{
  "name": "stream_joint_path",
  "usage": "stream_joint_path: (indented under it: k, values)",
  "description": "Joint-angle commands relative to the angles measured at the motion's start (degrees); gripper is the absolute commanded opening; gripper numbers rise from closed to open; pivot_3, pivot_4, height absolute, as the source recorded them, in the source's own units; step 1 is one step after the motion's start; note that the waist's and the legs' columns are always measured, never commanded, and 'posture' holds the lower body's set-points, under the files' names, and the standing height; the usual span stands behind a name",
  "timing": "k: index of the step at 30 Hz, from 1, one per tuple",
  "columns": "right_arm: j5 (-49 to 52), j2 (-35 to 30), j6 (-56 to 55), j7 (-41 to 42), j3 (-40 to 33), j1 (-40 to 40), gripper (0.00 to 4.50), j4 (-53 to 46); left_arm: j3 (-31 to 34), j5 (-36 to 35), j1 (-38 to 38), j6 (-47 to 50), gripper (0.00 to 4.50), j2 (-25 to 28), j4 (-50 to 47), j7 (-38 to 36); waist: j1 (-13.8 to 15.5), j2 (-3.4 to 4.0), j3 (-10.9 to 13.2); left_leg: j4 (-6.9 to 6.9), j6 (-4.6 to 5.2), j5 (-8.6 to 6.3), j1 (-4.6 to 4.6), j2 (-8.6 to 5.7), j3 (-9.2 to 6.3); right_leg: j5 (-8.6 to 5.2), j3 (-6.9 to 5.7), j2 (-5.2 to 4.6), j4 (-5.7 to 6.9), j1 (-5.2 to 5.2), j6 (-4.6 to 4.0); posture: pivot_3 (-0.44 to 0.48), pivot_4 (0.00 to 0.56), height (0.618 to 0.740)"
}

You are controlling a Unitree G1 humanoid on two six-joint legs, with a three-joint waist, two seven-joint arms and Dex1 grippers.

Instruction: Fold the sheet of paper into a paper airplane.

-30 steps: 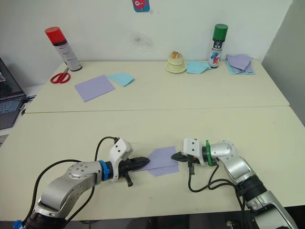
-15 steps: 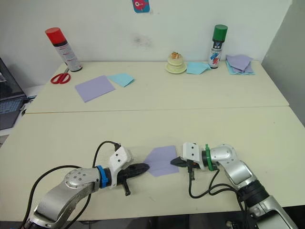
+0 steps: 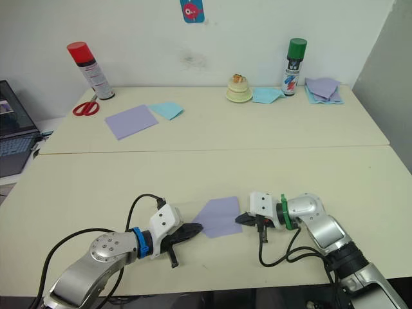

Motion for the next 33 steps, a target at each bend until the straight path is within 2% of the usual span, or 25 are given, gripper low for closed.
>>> stream_joint_path:
  k: [1, 2, 5, 9, 10, 11, 16, 22, 27, 33]
  values:
    - [1.7, -0.1, 4.4, 0.3, -1.4, -0.2, 0.00, -0.9, -1.1, 0.2, 0.3, 2.4, 0.02, 0.2, 0.1, -0.7, 0.0, 0.00, 0.0, 0.00, 0.00, 0.00, 0.00, 0.00, 0.01, 0.00, -0.01, 0.00, 0.00, 0.00, 0.00, 0.000, 0.150, 0.740]
    - [3.6, 0.4, 7.6, 0.1, -2.4, -0.6, 0.00, -1.7, -1.6, 0.7, 0.2, 2.1, 0.02, 0.4, 0.3, -0.9, 0.0, 0.00, 0.0, 0.00, 0.00, 0.00, 0.00, 0.00, 0.01, 0.00, -0.01, 0.00, 0.00, 0.00, 0.00, 0.000, 0.150, 0.740]
    - [13.4, 1.7, 23.7, 0.9, -7.3, -5.0, 0.53, -1.8, -3.6, 3.5, 0.4, -0.3, 0.00, 1.2, 1.6, -1.3, 0.0, 0.05, 0.0, 0.01, 0.00, 0.00, -0.01, -0.01, 0.01, 0.01, 0.01, 0.00, 0.00, -0.01, -0.01, 0.000, 0.150, 0.740]
    - [16.7, 1.0, 35.1, 1.2, -9.7, -12.1, 1.89, 4.6, -3.8, 4.4, 0.7, -1.3, 0.00, 0.9, 2.2, -1.4, 0.0, 0.13, 0.1, 0.01, 0.00, 0.00, -0.02, -0.05, 0.10, 0.02, 0.00, -0.01, 0.01, -0.05, -0.02, 0.000, 0.150, 0.740]
    - [17.1, 1.0, 38.0, 1.8, -9.3, -13.8, 2.37, 7.1, -4.2, 4.6, 0.8, -1.9, 0.00, 1.1, 2.3, -1.9, 0.1, 0.12, 0.1, 0.01, 0.01, 0.00, -0.03, -0.03, 0.06, 0.01, 0.00, -0.01, 0.00, -0.05, -0.02, 0.000, 0.150, 0.740]
    - [17.3, 1.0, 40.0, 2.4, -9.0, -15.0, 2.58, 8.8, -4.4, 4.8, 0.9, -2.4, 0.00, 1.2, 2.3, -2.2, 0.1, 0.12, 0.1, -0.01, 0.01, 0.00, -0.03, -0.03, 0.02, 0.01, -0.01, -0.01, -0.02, -0.05, -0.02, 0.000, 0.150, 0.740]
    - [16.9, 2.1, 47.5, 5.7, -4.2, -20.0, 4.36, 15.9, -6.0, 7.6, 0.9, -5.2, 0.00, 1.2, 4.2, -2.4, 0.2, 0.24, 0.0, -0.16, 0.03, -0.02, -0.09, -0.07, -0.02, 0.01, 0.01, -0.05, -0.17, -0.07, -0.03, 0.000, 0.150, 0.740]
    - [16.9, 7.6, 51.3, 7.8, -1.5, -24.6, 4.36, 24.2, -6.0, 8.8, 1.0, -6.0, 0.00, 0.9, 4.5, -2.5, -0.1, 0.45, -0.2, -0.14, 0.06, -0.03, -0.01, -0.04, 0.11, 0.01, -0.02, -0.05, -0.14, -0.06, -0.02, 0.000, 0.150, 0.740]
    - [18.2, 11.4, 55.0, 8.0, -2.1, -25.8, 4.36, 24.4, -5.7, 8.7, 1.8, -5.6, 0.00, 0.8, 3.6, -2.3, -0.1, 0.51, -0.3, -0.15, 0.06, -0.04, 0.00, -0.05, 0.09, 0.01, -0.03, -0.03, -0.10, -0.08, -0.01, 0.000, 0.150, 0.740]
    - [18.1, 16.4, 53.6, 4.0, -4.5, -24.9, 4.36, 24.8, -5.6, 8.6, 2.3, -5.0, 0.00, 0.4, 3.1, -1.6, -0.1, 0.52, -0.3, -0.17, 0.06, -0.04, -0.01, -0.05, 0.07, 0.01, -0.01, -0.03, -0.10, -0.11, -0.01, 0.000, 0.150, 0.740]
